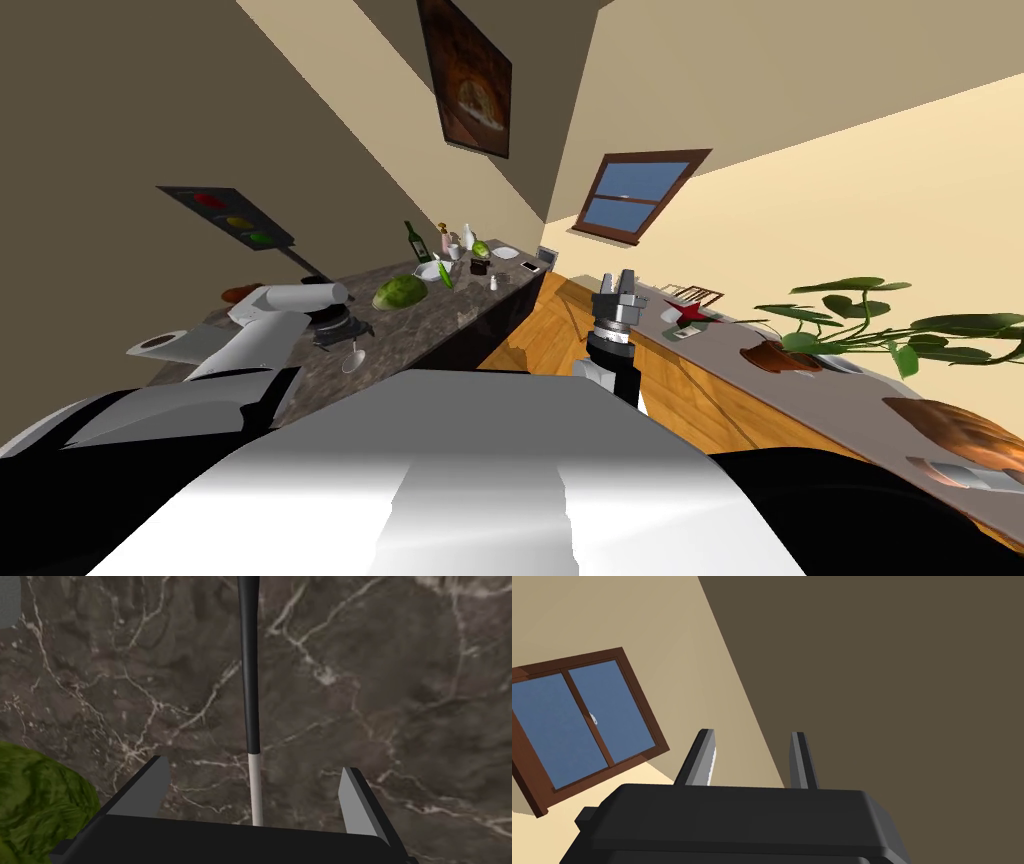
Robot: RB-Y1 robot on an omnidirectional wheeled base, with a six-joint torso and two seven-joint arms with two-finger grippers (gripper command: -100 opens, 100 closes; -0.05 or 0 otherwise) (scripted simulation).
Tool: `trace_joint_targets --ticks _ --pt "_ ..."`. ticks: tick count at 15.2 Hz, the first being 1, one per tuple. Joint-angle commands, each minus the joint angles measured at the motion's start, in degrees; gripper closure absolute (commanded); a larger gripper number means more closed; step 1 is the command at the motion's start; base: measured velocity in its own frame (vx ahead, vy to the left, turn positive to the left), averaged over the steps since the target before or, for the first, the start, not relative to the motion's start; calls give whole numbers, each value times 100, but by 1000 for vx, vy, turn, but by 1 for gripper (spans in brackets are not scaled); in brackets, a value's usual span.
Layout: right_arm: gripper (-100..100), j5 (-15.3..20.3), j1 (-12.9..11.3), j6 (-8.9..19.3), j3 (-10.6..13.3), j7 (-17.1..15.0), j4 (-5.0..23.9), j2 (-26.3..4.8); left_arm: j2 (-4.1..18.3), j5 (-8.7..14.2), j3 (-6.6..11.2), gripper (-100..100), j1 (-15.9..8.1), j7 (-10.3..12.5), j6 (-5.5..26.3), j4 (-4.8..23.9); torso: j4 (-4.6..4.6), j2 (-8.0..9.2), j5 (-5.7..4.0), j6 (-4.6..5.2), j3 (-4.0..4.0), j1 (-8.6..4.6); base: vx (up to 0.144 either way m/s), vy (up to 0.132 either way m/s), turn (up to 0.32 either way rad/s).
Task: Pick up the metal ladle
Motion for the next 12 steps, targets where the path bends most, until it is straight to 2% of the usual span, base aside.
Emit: trace_joint_targets --ticks 1,4,5,6,9,10,11,12 --pt "0 0 0 0 0 0 0 0 25 44 33 -100 1 113 178 62 0 0 0 0 0 0 -5 10 -66" --pt "0 0 0 0 0 0 0 0 65 114 61 -100 -73 342 498 255 0 1 0 -1 1 0 -7 10 -72" --pt "0 0 0 0 0 0 0 0 44 90 54 -100 -35 263 380 167 0 1 0 0 1 0 -6 8 -35" --pt "0 0 0 0 0 0 0 0 -49 32 54 -100 5 215 224 290 0 1 0 -2 0 0 15 4 49" --pt "0 0 1 0 0 0 0 0 -142 -30 54 -100 50 137 30 403 -3 -13 1 -4 -8 -2 37 -1 51" --pt "0 0 1 0 0 0 0 0 -106 -8 43 -100 14 194 147 343 -4 -16 1 -4 -9 -3 22 -2 14" --pt "0 0 1 0 0 0 0 0 -113 -13 44 100 19 182 118 354 -3 -14 0 -2 -8 -3 8 -1 1" --pt "0 0 1 0 0 0 0 0 -113 -13 44 100 19 181 116 354 -2 -10 -1 -2 -6 -4 0 0 0"
